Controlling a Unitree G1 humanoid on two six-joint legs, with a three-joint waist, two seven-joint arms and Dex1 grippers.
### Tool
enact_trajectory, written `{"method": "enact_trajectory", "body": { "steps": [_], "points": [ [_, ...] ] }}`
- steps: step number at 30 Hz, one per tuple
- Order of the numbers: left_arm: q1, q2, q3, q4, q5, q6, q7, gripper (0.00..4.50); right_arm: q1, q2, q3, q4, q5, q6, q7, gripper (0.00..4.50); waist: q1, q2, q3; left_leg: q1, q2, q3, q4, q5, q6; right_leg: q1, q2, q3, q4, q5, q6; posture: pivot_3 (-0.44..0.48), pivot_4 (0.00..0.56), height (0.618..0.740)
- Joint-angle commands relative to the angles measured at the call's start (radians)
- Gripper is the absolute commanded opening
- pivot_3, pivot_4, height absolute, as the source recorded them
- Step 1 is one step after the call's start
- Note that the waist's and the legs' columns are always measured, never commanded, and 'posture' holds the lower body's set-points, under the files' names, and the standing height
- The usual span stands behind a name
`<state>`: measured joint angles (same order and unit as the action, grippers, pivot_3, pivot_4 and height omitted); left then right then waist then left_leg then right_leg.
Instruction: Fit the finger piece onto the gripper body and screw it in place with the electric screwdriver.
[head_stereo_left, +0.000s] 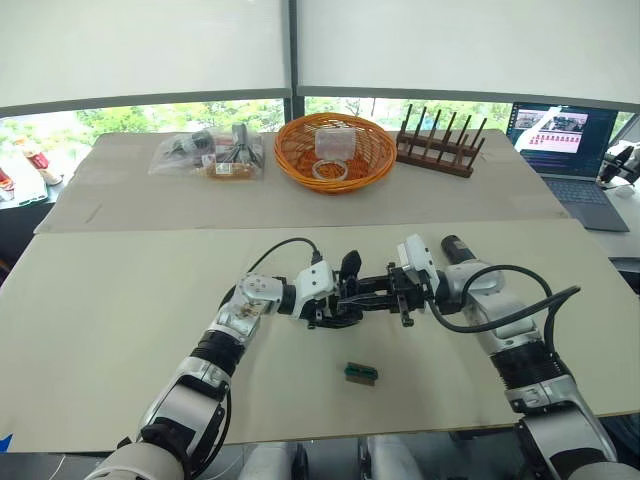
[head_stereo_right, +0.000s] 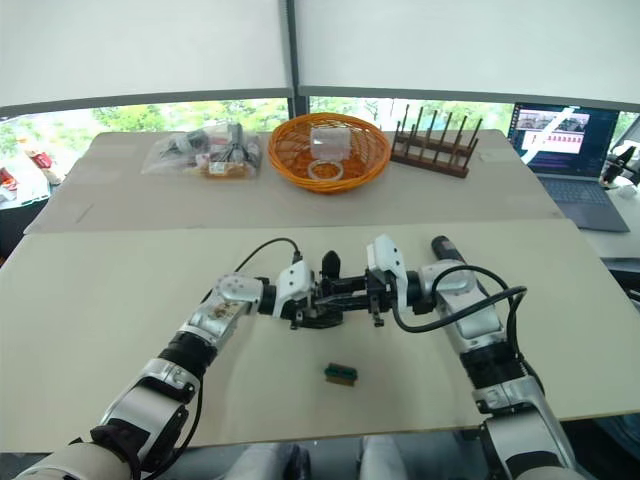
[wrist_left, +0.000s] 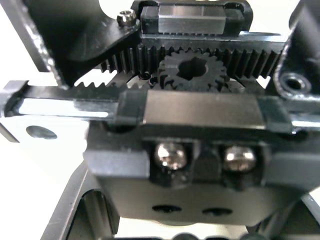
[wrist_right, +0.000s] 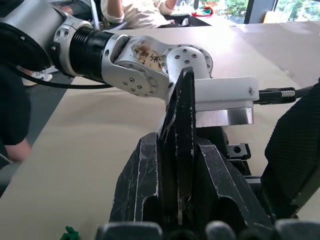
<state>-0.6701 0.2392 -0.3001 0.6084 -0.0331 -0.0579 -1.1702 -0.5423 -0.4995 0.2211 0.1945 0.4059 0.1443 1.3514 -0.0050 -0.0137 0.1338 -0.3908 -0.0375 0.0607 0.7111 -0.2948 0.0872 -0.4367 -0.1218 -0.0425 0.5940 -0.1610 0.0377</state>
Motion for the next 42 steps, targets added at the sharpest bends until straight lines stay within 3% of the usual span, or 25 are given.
{"method": "enact_trajectory", "body": {
  "steps": [1,7,17,28,36,42],
  "points": [
    [-0.008,0.011,0.019,-0.025,-0.016,0.006,0.0,2.42,0.102,-0.028,0.092,0.05,-0.126,0.038,-0.03,0.4,0.001,0.0,0.0,0.0,0.0,0.0,0.0,0.0,0.0,0.0,0.0,0.0,0.0,0.0,0.0,0.0,0.15,0.74],
    [-0.008,0.011,0.016,-0.02,-0.01,0.009,0.007,2.42,0.139,-0.071,0.117,-0.046,-0.094,0.126,-0.029,0.4,0.005,0.0,0.0,0.002,0.0,0.0,0.0,-0.005,0.0,0.0,-0.001,0.0,0.0,0.0,0.0,0.0,0.15,0.74],
    [0.0,0.018,0.015,-0.039,-0.021,0.02,-0.007,2.42,0.033,-0.074,0.192,0.009,-0.141,0.307,-0.057,0.4,0.002,0.0,-0.003,0.003,0.001,0.0,0.0,-0.006,0.001,0.0,0.0,0.0,0.0,-0.001,-0.001,0.0,0.15,0.74],
    [0.001,0.018,0.017,-0.04,-0.021,0.017,-0.004,2.42,0.148,-0.059,0.124,-0.057,-0.133,0.237,-0.208,0.4,0.0,0.001,-0.012,0.004,0.002,0.0,-0.001,-0.006,0.0,0.001,0.0,-0.001,0.0,-0.001,-0.002,0.0,0.15,0.74],
    [-0.01,0.014,0.017,-0.025,-0.02,0.008,-0.004,2.42,0.129,-0.057,0.123,-0.005,-0.14,0.16,-0.186,0.4,-0.001,0.001,-0.012,0.004,0.002,0.0,-0.001,-0.006,0.0,0.001,0.0,-0.001,-0.001,-0.002,-0.002,0.0,0.15,0.74],
    [-0.017,0.012,0.017,-0.014,-0.016,-0.001,-0.001,2.42,0.12,-0.041,0.084,-0.06,-0.074,0.106,-0.127,0.4,0.0,0.001,-0.012,0.003,0.002,0.0,-0.001,-0.006,0.0,0.001,0.0,-0.001,-0.001,-0.002,-0.002,0.0,0.15,0.74]
  ]
}}
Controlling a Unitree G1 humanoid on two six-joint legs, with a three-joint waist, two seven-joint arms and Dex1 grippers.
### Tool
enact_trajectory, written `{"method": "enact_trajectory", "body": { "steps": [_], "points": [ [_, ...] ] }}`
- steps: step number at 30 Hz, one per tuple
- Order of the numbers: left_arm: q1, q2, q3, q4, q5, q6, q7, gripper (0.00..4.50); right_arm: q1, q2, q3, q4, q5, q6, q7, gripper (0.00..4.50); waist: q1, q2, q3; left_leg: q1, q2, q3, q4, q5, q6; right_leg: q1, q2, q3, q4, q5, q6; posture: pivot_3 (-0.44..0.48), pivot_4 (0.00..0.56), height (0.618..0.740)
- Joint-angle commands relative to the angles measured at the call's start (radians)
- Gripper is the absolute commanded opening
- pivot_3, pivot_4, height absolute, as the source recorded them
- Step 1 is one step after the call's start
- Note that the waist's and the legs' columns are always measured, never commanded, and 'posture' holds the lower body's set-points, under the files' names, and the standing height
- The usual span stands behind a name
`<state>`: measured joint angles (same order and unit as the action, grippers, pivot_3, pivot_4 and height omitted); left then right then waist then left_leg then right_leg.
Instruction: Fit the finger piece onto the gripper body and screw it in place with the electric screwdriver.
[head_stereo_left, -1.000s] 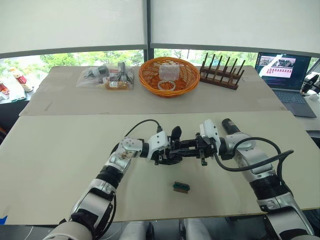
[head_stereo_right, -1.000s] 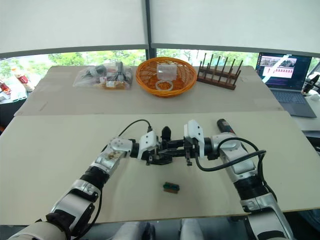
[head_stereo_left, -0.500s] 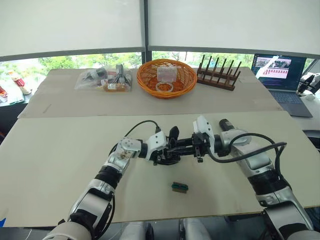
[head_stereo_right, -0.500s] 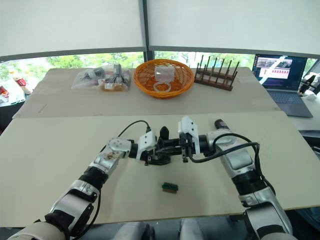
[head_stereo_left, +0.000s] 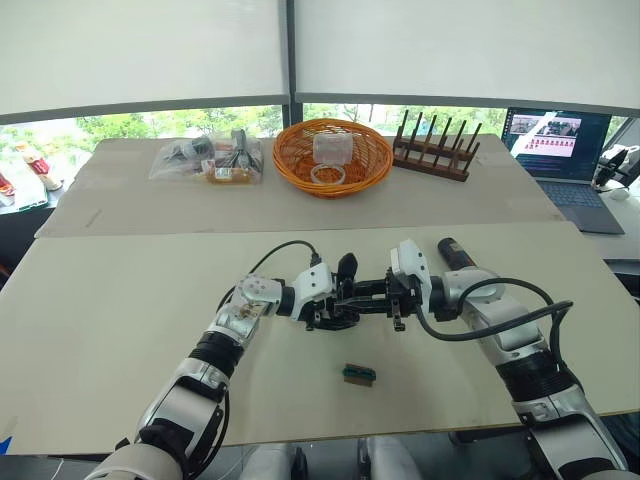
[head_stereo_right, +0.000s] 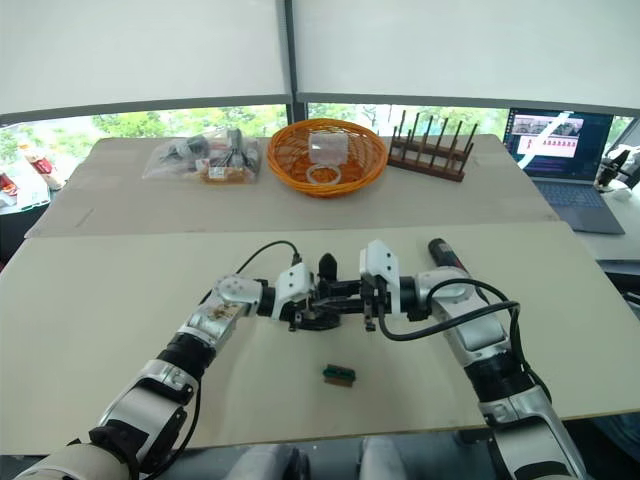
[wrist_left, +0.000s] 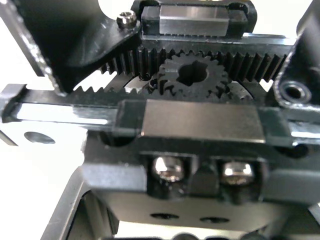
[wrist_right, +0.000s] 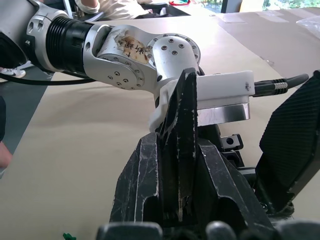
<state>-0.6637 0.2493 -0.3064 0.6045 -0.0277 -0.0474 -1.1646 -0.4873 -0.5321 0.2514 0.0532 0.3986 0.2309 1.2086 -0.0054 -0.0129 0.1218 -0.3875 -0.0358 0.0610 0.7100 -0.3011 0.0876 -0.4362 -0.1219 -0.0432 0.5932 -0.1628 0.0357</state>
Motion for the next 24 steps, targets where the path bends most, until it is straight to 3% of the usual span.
{"method": "enact_trajectory", "body": {
  "steps": [1,3,5,9,12,19,23,24],
  "points": [
    [-0.024,0.001,0.024,-0.008,-0.022,-0.013,-0.006,2.42,0.058,-0.007,0.046,0.071,-0.058,0.024,0.017,0.4,0.0,0.0,0.0,-0.001,0.0,0.0,0.0,0.0,0.0,-0.001,0.0,0.0,0.0,0.0,0.0,0.0,0.15,0.74],
    [-0.025,-0.002,0.024,-0.005,-0.022,-0.015,-0.006,2.42,0.04,-0.007,0.021,0.039,-0.025,0.048,0.025,0.4,0.001,0.0,0.0,-0.002,0.0,0.0,0.0,0.0,0.0,-0.001,0.0,0.0,0.0,0.0,0.0,0.0,0.15,0.74],
    [-0.026,-0.006,0.023,-0.002,-0.021,-0.018,-0.005,2.42,0.026,-0.011,-0.008,-0.015,0.005,0.053,0.027,1.46,0.004,0.0,0.001,-0.003,0.0,0.0,0.0,0.0,0.0,-0.001,0.0,0.0,0.0,0.0,0.0,0.0,0.15,0.74],
    [-0.029,-0.013,0.022,0.007,-0.024,-0.024,-0.009,2.42,0.005,-0.071,-0.075,-0.188,0.062,0.123,0.019,2.82,0.01,0.003,0.007,-0.014,-0.002,0.0,0.002,0.005,0.005,-0.01,-0.001,0.0,0.001,0.0,0.0,0.0,0.15,0.74],
    [-0.03,-0.02,0.023,0.014,-0.025,-0.029,-0.01,2.42,0.006,-0.132,-0.139,-0.283,0.099,0.184,-0.001,2.83,0.019,0.003,0.007,-0.023,-0.002,0.0,0.003,0.01,-0.001,-0.019,-0.001,0.0,0.002,0.001,0.0,0.0,0.15,0.74],
    [-0.031,-0.036,0.029,0.027,-0.034,-0.027,-0.015,2.42,0.083,-0.31,-0.296,-0.458,0.2,0.315,-0.005,2.83,0.03,0.003,0.007,-0.026,-0.002,0.0,0.003,0.008,0.003,-0.02,-0.002,-0.003,0.0,0.001,0.0,0.0,0.15,0.74],
    [-0.025,-0.021,0.027,0.023,-0.042,0.001,-0.046,4.35,0.151,-0.377,-0.363,-0.511,0.239,0.351,-0.019,2.83,0.033,0.002,0.008,-0.026,-0.002,0.0,0.003,0.007,0.004,-0.02,-0.002,-0.004,0.0,0.001,0.0,0.0,0.15,0.74],
    [-0.018,-0.012,0.022,0.013,-0.042,0.0,-0.064,4.47,0.164,-0.383,-0.374,-0.52,0.248,0.36,-0.029,2.83,0.032,0.002,0.008,-0.026,-0.001,0.0,0.003,0.007,0.004,-0.02,-0.002,-0.004,0.0,0.001,0.0,0.0,0.15,0.74]
  ]
}}
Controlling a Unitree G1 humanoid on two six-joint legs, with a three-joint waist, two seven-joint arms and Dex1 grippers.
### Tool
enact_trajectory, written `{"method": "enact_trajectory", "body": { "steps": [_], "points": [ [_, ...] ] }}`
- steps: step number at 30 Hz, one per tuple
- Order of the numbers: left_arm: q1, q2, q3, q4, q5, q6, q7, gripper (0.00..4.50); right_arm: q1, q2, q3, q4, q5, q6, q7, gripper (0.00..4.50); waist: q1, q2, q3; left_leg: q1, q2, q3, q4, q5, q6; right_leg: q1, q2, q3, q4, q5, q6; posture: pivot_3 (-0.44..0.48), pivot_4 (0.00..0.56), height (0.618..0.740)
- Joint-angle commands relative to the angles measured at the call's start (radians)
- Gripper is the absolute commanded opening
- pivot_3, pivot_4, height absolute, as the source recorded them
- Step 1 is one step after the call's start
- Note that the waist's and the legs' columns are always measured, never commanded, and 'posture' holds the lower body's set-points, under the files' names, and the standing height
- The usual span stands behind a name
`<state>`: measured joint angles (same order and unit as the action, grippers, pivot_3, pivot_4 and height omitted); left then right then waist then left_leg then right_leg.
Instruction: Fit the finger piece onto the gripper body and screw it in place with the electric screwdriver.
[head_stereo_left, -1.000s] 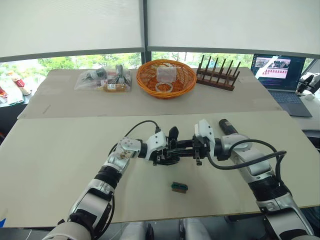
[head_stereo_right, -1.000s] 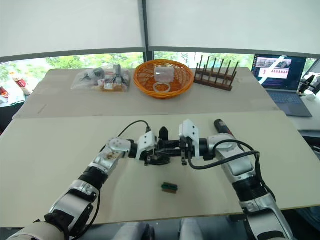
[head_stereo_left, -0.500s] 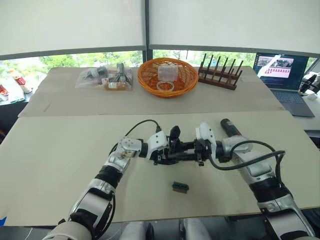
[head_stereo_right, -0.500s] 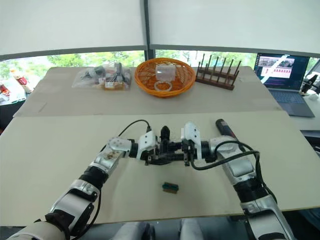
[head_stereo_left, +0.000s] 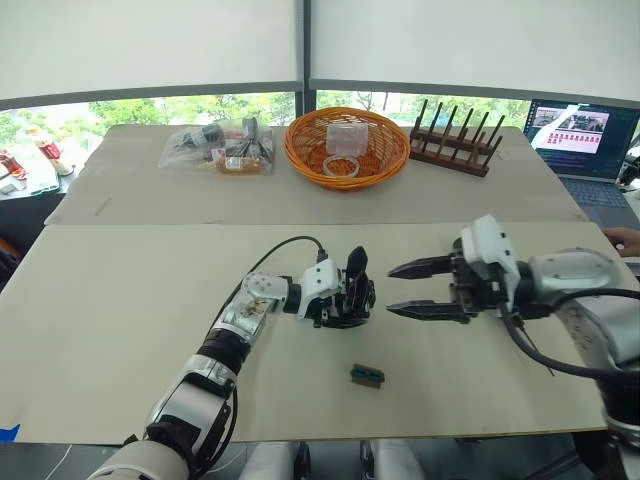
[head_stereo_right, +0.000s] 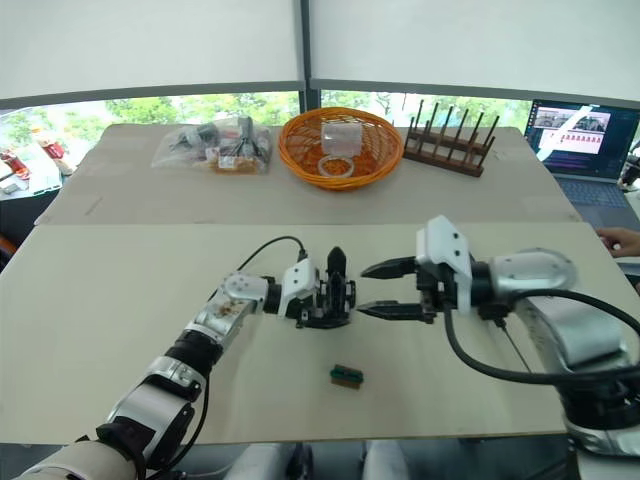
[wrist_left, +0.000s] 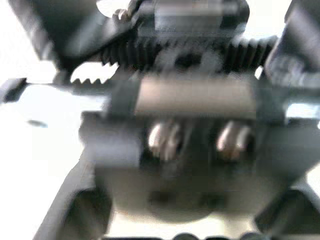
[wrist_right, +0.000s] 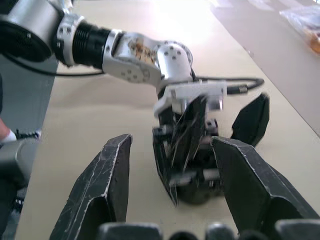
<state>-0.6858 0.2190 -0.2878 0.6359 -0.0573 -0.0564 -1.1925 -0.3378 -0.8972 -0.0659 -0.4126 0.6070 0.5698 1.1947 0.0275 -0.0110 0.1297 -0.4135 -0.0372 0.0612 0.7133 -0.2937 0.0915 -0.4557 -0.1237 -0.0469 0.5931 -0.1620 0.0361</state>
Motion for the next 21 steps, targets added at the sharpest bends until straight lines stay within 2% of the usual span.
{"method": "enact_trajectory", "body": {
  "steps": [1,8,12,21],
  "points": [
    [0.008,0.026,0.0,-0.027,-0.013,0.006,-0.047,4.47,0.024,-0.022,-0.065,-0.061,0.047,0.028,-0.025,2.83,-0.002,0.0,0.0,0.0,0.0,0.0,0.0,0.0,0.0,0.0,0.0,0.0,0.0,0.0,0.0,0.0,0.15,0.74],
    [0.017,0.082,0.016,-0.086,-0.016,0.011,-0.059,4.47,0.085,-0.016,-0.088,-0.107,0.073,0.045,-0.078,2.83,0.0,-0.001,0.0,0.0,0.0,0.0,0.001,-0.001,0.004,0.0,0.0,0.0,0.001,0.0,0.0,0.0,0.15,0.74],
    [0.039,0.157,0.034,-0.14,-0.038,0.043,-0.098,4.47,0.113,-0.033,-0.099,-0.114,0.079,0.042,-0.069,2.83,0.0,-0.001,0.001,0.0,0.0,0.0,0.001,-0.001,0.004,0.0,0.0,-0.001,0.001,0.0,0.0,0.0,0.15,0.74],
    [0.106,0.333,0.114,-0.379,-0.158,0.275,-0.166,4.47,0.117,-0.103,-0.155,-0.044,0.092,0.077,-0.052,2.83,0.0,-0.001,0.002,0.0,0.0,0.0,0.003,0.002,0.0,0.001,0.0,-0.004,0.001,0.0,0.0,0.0,0.15,0.74]
  ]
}}
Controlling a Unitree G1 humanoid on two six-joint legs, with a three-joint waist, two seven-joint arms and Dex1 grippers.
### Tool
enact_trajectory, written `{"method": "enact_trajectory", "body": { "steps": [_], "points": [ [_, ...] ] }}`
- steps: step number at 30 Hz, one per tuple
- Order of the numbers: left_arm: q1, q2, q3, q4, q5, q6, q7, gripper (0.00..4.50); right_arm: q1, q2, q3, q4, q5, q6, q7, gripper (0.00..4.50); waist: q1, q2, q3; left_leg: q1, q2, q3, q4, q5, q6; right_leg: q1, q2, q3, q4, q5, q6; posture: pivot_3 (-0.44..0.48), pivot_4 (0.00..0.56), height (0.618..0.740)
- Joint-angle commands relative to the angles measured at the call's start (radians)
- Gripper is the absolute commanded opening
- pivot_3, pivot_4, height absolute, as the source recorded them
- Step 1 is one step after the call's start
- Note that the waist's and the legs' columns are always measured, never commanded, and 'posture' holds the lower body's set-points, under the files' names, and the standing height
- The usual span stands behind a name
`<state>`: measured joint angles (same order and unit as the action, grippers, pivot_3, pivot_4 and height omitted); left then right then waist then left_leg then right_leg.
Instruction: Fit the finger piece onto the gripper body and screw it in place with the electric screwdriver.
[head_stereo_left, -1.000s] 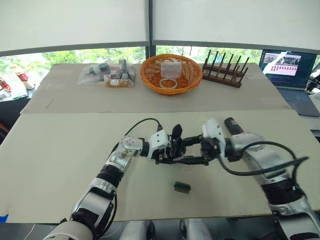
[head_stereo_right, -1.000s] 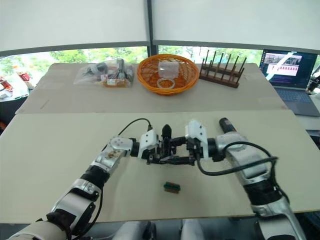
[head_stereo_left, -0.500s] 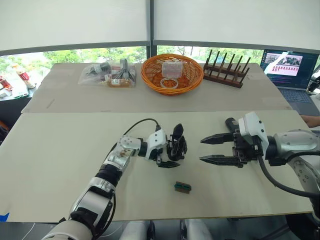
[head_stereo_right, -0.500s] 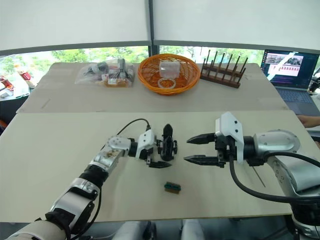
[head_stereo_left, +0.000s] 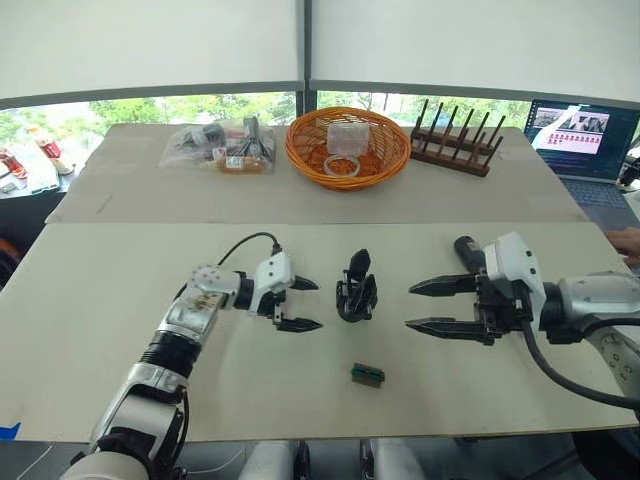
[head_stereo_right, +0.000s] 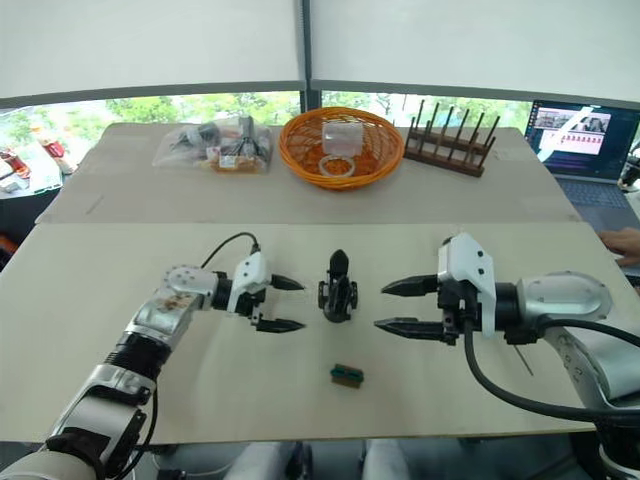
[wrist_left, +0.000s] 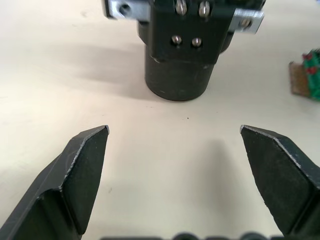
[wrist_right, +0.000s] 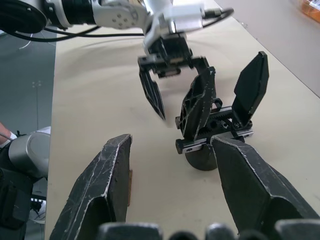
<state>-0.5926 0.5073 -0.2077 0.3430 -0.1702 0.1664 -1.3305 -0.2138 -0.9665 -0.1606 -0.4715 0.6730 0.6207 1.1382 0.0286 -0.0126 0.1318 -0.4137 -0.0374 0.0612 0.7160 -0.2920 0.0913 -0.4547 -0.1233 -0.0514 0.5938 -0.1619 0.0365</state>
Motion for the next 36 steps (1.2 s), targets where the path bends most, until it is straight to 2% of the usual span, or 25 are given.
{"method": "enact_trajectory", "body": {
  "steps": [1,4,8,11,13,15,18,19,22,27,33,36],
  "points": [
    [0.021,0.072,0.042,-0.125,-0.064,0.085,-0.043,4.47,-0.006,-0.049,-0.072,0.026,0.027,0.038,0.004,2.83,-0.002,0.0,0.0,0.0,0.0,0.0,0.0,0.0,0.0,0.0,0.0,0.0,0.0,0.0,0.0,0.0,0.15,0.74],
    [0.021,0.138,0.096,-0.247,-0.149,0.214,-0.053,4.47,-0.009,-0.119,-0.108,0.076,0.03,0.112,0.0,2.83,-0.001,0.0,0.002,0.0,0.0,0.0,0.0,0.001,-0.001,0.0,0.0,-0.001,0.0,0.0,0.0,0.0,0.15,0.74],
    [0.016,0.197,0.148,-0.373,-0.221,0.282,-0.05,4.47,-0.025,-0.217,-0.092,0.156,-0.018,0.158,-0.002,2.83,-0.001,-0.001,0.003,0.0,0.0,0.0,0.001,0.001,-0.001,0.0,0.0,0.0,0.0,0.0,0.0,0.0,0.15,0.74],
    [0.013,0.265,0.193,-0.497,-0.299,0.351,-0.068,4.47,-0.135,-0.299,0.028,0.282,-0.115,0.28,-0.074,2.83,-0.009,0.0,0.008,0.0,0.0,0.001,0.001,0.001,-0.002,0.0,0.0,0.0,0.001,0.0,0.0,0.0,0.15,0.74],
    [0.008,0.321,0.214,-0.565,-0.357,0.407,-0.095,4.47,-0.211,-0.345,0.145,0.378,-0.21,0.279,-0.045,2.83,-0.016,0.0,0.009,0.0,0.0,0.001,0.001,0.001,-0.002,0.0,0.0,0.0,0.001,0.0,0.0,0.0,0.15,0.74],
    [0.002,0.361,0.224,-0.608,-0.401,0.448,-0.108,4.5,-0.28,-0.36,0.237,0.459,-0.28,0.271,-0.009,3.37,-0.018,0.001,0.009,0.0,0.0,0.001,0.0,0.002,-0.003,-0.001,0.001,0.0,0.0,0.0,0.0,0.0,0.15,0.74],
    [-0.003,0.394,0.234,-0.65,-0.436,0.461,-0.113,4.5,-0.417,-0.307,0.35,0.581,-0.337,0.348,0.019,4.36,-0.02,0.002,0.011,0.0,0.0,0.002,0.0,0.003,-0.004,-0.001,0.008,0.0,0.001,0.0,0.0,0.0,0.15,0.74],
    [-0.004,0.401,0.24,-0.663,-0.451,0.468,-0.112,4.5,-0.454,-0.28,0.391,0.629,-0.375,0.326,0.027,4.44,-0.023,0.001,0.011,0.0,0.001,0.002,0.0,0.003,-0.005,-0.001,0.009,0.0,0.001,0.0,0.0,0.0,0.15,0.74],
    [0.002,0.425,0.24,-0.68,-0.473,0.498,-0.1,4.5,-0.548,-0.191,0.471,0.777,-0.468,0.311,0.008,4.44,-0.027,0.001,0.012,0.0,0.001,0.004,0.0,0.003,-0.005,-0.001,0.011,0.001,0.001,0.0,0.0,0.0,0.15,0.74],
    [0.026,0.426,0.251,-0.707,-0.488,0.473,-0.088,4.5,-0.688,-0.073,0.535,1.005,-0.553,0.401,-0.006,4.44,-0.027,0.003,0.014,0.0,-0.001,0.005,0.0,0.004,-0.004,0.0,0.011,0.002,0.001,0.0,0.001,0.0,0.15,0.74],
    [0.018,0.419,0.262,-0.729,-0.516,0.488,-0.047,4.5,-0.737,-0.007,0.603,1.162,-0.648,0.298,0.045,4.44,-0.021,0.003,0.015,0.0,-0.001,0.004,0.0,0.004,-0.004,0.0,0.012,0.001,0.0,0.0,0.002,0.0,0.15,0.74],
    [0.019,0.421,0.256,-0.737,-0.518,0.48,-0.032,4.5,-0.749,-0.006,0.621,1.206,-0.692,0.204,0.105,3.64,-0.024,0.003,0.015,0.0,-0.002,0.005,0.0,0.004,-0.004,0.0,0.013,0.002,0.0,-0.001,0.003,0.0,0.15,0.74]
  ]
}}
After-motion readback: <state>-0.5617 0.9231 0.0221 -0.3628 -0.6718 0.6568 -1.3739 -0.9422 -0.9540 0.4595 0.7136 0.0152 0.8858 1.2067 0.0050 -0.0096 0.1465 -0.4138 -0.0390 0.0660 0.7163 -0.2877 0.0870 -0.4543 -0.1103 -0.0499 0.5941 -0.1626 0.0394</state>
